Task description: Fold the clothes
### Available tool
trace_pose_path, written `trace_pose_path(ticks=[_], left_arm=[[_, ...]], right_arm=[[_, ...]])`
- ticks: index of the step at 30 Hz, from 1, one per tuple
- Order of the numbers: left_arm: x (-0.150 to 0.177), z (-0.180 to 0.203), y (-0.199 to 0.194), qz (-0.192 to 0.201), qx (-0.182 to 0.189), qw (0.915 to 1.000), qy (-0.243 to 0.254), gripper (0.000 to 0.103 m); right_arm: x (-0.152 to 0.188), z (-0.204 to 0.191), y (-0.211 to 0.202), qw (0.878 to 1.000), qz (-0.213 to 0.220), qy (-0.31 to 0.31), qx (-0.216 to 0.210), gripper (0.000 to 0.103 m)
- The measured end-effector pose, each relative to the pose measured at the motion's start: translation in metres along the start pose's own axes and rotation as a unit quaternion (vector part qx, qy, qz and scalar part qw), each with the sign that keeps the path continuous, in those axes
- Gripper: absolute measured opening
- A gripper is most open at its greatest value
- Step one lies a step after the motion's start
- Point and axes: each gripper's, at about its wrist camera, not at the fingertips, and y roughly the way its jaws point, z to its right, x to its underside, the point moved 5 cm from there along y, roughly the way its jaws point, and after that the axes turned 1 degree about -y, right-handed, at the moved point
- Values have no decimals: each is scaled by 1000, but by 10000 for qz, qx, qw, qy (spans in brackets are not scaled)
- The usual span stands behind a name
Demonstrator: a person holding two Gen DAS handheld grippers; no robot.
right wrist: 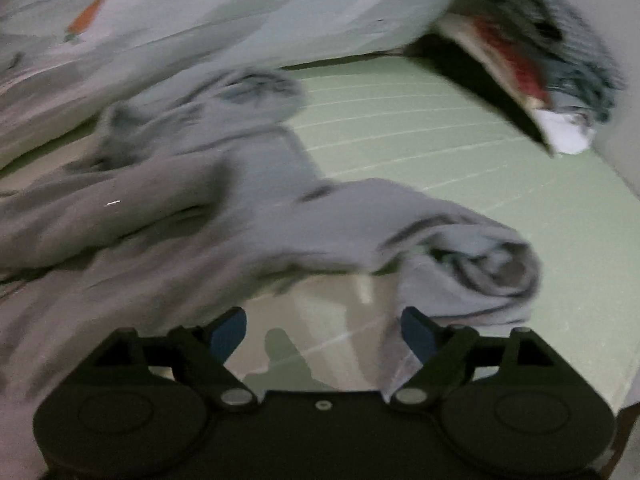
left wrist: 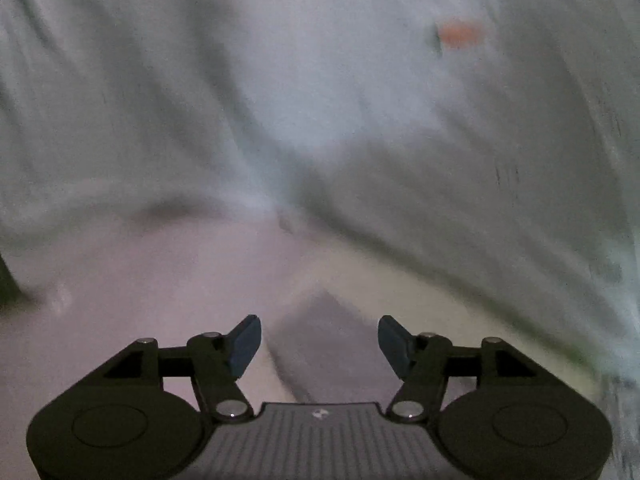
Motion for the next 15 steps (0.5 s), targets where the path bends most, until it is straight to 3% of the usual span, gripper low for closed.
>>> trace_pose_path(ticks=[3, 8, 13, 15], left_arm=[[45, 7, 8, -544, 141, 9980, 284, 66], [83, 9, 7, -940, 267, 9938, 527, 66], [86, 12, 6, -1033, 373, 9916, 686, 67], [86, 14, 1, -979, 436, 9918, 692, 72]], right_arm=[[-2, -20, -4, 9991, -88, 8, -409, 85], [-3, -52, -10, 9950, -267, 107, -953, 85], [6, -74, 2, 9861, -739, 448, -1417, 86], [11, -82, 5, 9824, -871, 569, -1553, 86]])
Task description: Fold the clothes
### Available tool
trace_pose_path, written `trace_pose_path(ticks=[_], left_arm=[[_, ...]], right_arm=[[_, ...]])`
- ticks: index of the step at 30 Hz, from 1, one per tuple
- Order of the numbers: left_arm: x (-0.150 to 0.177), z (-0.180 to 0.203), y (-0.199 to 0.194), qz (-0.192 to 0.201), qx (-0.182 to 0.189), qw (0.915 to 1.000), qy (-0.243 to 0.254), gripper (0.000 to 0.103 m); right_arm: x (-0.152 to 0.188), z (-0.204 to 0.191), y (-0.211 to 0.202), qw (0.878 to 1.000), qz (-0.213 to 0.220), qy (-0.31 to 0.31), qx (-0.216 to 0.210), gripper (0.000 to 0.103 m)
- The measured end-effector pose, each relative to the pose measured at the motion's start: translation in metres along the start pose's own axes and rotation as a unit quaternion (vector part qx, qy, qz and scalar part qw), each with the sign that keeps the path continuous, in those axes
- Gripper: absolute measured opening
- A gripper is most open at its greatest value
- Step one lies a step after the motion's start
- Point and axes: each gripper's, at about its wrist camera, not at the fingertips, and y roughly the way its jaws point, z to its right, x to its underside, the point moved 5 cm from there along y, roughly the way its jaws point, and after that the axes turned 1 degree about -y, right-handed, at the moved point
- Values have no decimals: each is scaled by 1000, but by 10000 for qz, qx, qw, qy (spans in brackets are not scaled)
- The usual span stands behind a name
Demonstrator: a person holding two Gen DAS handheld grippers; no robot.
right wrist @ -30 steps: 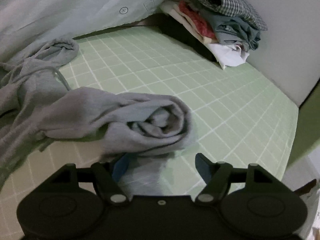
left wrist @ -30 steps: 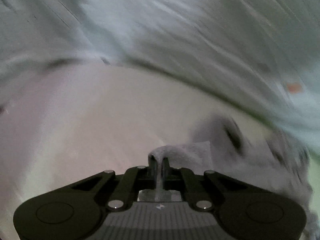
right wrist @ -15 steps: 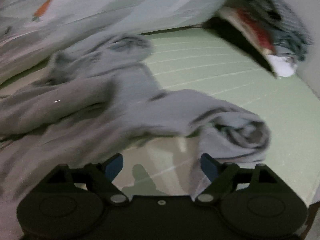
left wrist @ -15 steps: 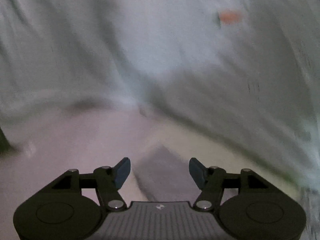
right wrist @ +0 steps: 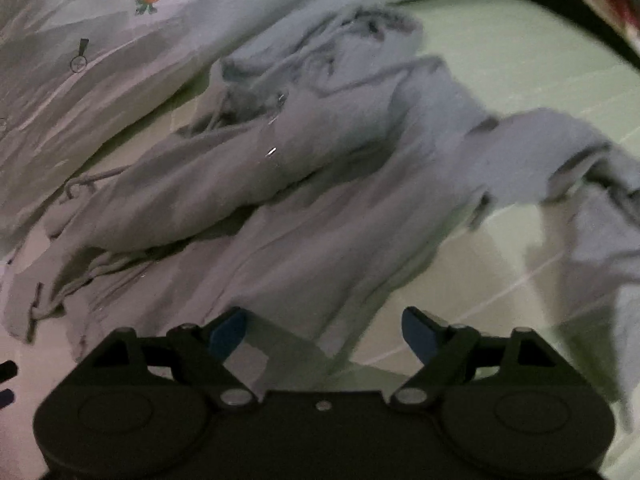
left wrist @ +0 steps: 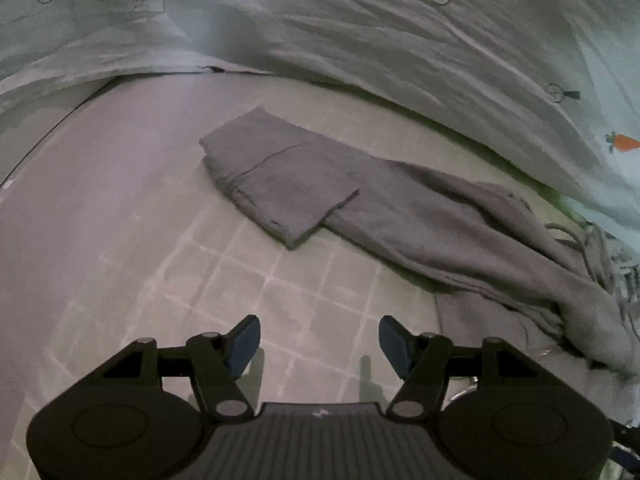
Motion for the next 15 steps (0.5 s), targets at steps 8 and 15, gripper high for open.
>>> trace_pose_path(ticks=[8, 15], left_arm=[[5, 11, -11, 117, 167, 9998, -79, 84], [27, 28, -25, 41, 366, 9992, -156, 84]], right_arm=[[13, -24, 4, 9986, 142, -361, -363, 89], [20, -15, -2, 9958, 256, -548, -689, 23]])
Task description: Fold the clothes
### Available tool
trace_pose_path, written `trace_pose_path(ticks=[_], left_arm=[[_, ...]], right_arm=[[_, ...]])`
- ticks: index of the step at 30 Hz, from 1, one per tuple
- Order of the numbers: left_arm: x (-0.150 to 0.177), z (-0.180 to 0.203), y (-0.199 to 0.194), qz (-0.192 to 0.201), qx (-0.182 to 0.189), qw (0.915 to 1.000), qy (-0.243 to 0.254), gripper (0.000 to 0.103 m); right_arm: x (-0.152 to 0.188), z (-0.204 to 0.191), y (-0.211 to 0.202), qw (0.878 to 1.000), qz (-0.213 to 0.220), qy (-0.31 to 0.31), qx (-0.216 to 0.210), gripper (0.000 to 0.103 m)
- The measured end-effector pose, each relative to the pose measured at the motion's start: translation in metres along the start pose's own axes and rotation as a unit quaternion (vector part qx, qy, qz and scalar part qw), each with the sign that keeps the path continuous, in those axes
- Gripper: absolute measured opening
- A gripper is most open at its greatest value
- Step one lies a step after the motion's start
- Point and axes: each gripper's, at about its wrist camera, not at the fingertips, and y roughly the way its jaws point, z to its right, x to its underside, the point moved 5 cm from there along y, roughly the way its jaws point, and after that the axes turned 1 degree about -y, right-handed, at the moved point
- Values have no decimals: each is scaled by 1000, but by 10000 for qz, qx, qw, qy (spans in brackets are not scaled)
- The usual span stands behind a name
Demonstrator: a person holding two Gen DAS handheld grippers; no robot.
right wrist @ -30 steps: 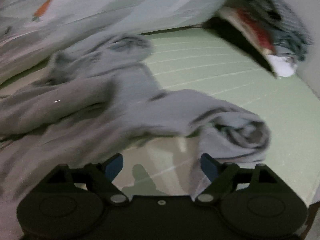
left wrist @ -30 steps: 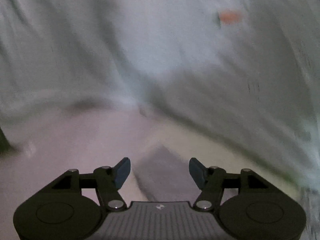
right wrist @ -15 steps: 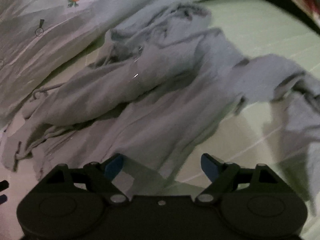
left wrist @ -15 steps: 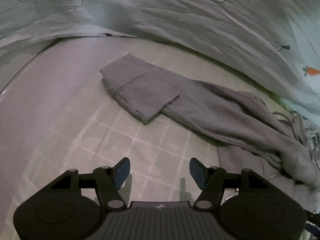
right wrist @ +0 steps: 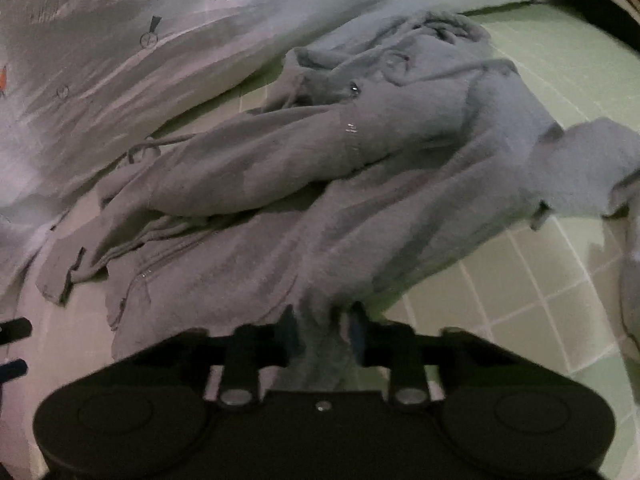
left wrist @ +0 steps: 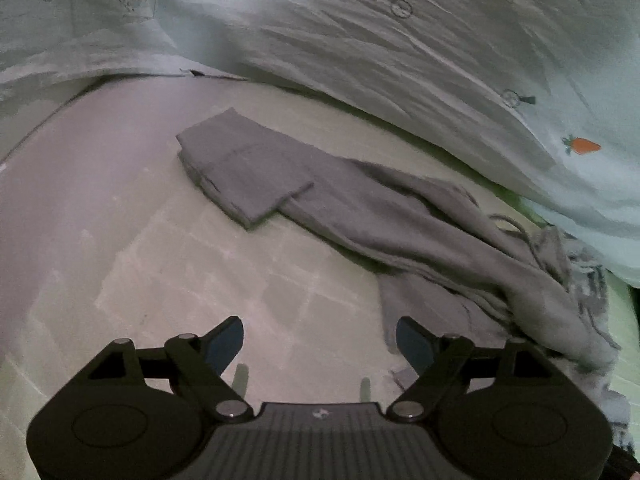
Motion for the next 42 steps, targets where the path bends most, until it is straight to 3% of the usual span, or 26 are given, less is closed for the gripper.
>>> trace_pose_path(ticks=[7, 11, 16, 20, 23, 29, 36, 39, 41, 42], left_arm=[[34, 36, -15, 19, -90, 9991, 411, 84], [59, 62, -16, -36, -224, 9975, 668, 84], [80, 109, -10, -121, -305, 9922, 1204, 84], [93, 161, 0, -136, -247, 9823, 1852, 84], [103, 202, 8, -145, -112, 9714, 2367, 84], [125, 259, 15, -64, 275, 9465, 3215, 84], [147, 280, 47, -452, 44, 9367, 3471, 86], [148, 276, 50, -395, -113, 9375, 3457, 75], [141, 271, 47, -298, -228, 9431, 3303, 51], [137, 271, 46, -243, -281, 9446, 3261, 44]], right_arm=[[2, 26, -19, 9999, 61, 60, -106, 13], [4, 54, -38, 9995, 119, -270, 150, 12], [-4, 122, -68, 9980, 199, 18, 594, 11], [-14, 174, -86, 9935, 327, 104, 1082, 11], [-18, 198, -88, 9926, 314, 235, 1147, 11], [-25, 200, -77, 9958, 99, 30, 906, 12], [-31, 217, -71, 9980, -66, -200, 602, 17], [-34, 221, -69, 9982, -113, -255, 529, 19], [-36, 223, -69, 9983, -135, -271, 500, 20], [-36, 224, -69, 9984, -143, -264, 489, 20]])
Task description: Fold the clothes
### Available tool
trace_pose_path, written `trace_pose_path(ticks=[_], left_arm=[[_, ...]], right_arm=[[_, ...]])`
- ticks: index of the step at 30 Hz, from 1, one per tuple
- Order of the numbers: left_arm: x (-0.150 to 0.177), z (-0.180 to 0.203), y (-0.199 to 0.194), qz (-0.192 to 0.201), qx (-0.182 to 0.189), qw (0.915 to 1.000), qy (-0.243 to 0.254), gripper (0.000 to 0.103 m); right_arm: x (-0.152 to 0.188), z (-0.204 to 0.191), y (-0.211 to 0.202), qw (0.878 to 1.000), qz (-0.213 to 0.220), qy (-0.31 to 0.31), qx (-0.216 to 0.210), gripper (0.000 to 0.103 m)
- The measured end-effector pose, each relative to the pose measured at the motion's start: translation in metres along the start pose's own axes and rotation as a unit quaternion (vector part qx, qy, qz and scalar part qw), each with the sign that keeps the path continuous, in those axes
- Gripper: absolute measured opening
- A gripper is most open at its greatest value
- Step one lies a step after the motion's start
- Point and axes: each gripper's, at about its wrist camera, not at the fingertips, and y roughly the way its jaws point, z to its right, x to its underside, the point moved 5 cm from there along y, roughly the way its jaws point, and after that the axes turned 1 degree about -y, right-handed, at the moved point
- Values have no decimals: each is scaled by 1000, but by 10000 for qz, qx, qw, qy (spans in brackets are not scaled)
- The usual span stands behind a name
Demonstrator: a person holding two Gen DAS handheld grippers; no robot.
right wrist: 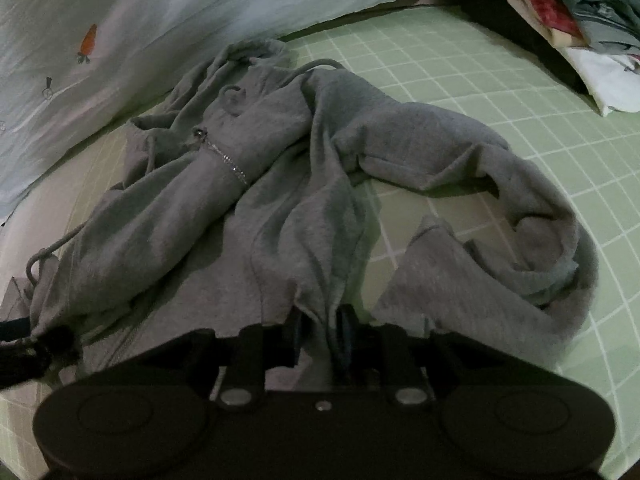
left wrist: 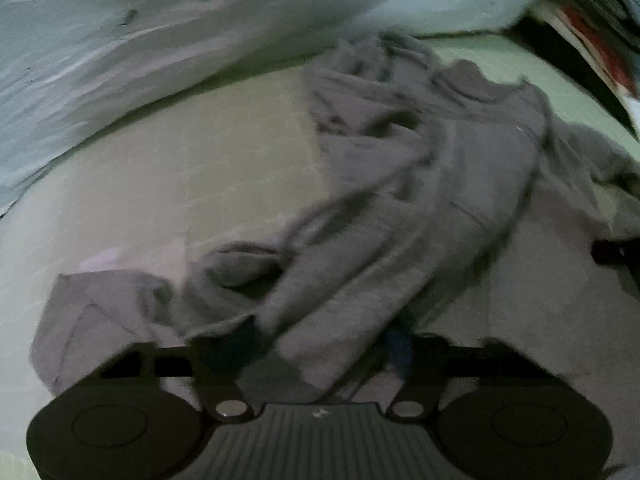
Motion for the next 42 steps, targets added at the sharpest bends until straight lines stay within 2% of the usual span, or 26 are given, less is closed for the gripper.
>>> trace_pose_path(ticks=[1, 2, 4, 12, 14, 15, 19, 21, 22, 26, 27, 29, 33, 35, 38, 39, 42], left_arm=[[-3, -5, -3, 66, -78, 9999, -8, 30], [-8, -11, -7, 159, -159, 9997, -32, 24], [-18, -23, -15, 350, -320, 9988, -86, 20], [-81, -68, -36, 1096, -865, 9902, -101, 17], [-103, -84, -34, 1290, -1331, 9827, 25, 3], [-115, -94, -31, 1334, -1387, 9813, -42, 3], [-161, -139, -19, 1474, -1494, 9770, -387, 4], [-178, -147, -14, 1493, -1258, 9794, -512, 6], [-179, -145, -12, 1499, -1028, 9817, -565, 7], [-165, -120, -1, 1301, 45, 9891, -688, 38], [-157, -109, 1, 1212, 212, 9904, -627, 41], [-135, -89, 3, 961, 421, 9934, -454, 56], [-97, -81, -6, 729, 855, 9916, -641, 72], [-79, -84, -13, 672, 1108, 9881, -831, 88], [-60, -88, -13, 511, 1527, 9833, -848, 91], [-55, -89, -9, 409, 1543, 9837, -830, 91], [-41, -83, 7, 169, 1007, 9933, -545, 91]], right_arm=[[0, 1, 0, 10000, -1, 17, -10, 20], [0, 1, 0, 10000, 0, 43, -11, 21], [-2, 1, 1, 10000, -3, 100, 0, 22], [-6, -1, 5, 9993, 30, 318, 192, 29], [-7, -3, 6, 9990, 37, 363, 271, 30], [-7, -3, 7, 9987, 49, 384, 323, 31], [-6, -8, 8, 9976, 114, 455, 512, 36], [-6, -10, 8, 9967, 131, 464, 646, 38], [-5, -12, 8, 9962, 136, 468, 720, 42], [-1, -15, 8, 9932, 143, 590, 996, 52], [-1, -16, 8, 9928, 154, 582, 1033, 53], [0, -21, 9, 9921, 128, 513, 1141, 55], [-1, -23, 12, 9917, 18, 494, 1185, 61], [-1, -25, 14, 9924, -22, 430, 1150, 65], [-1, -29, 18, 9925, -71, 252, 1192, 72], [-2, -30, 20, 9923, -79, 198, 1221, 73], [-5, -28, 22, 9923, -78, 249, 1208, 77]])
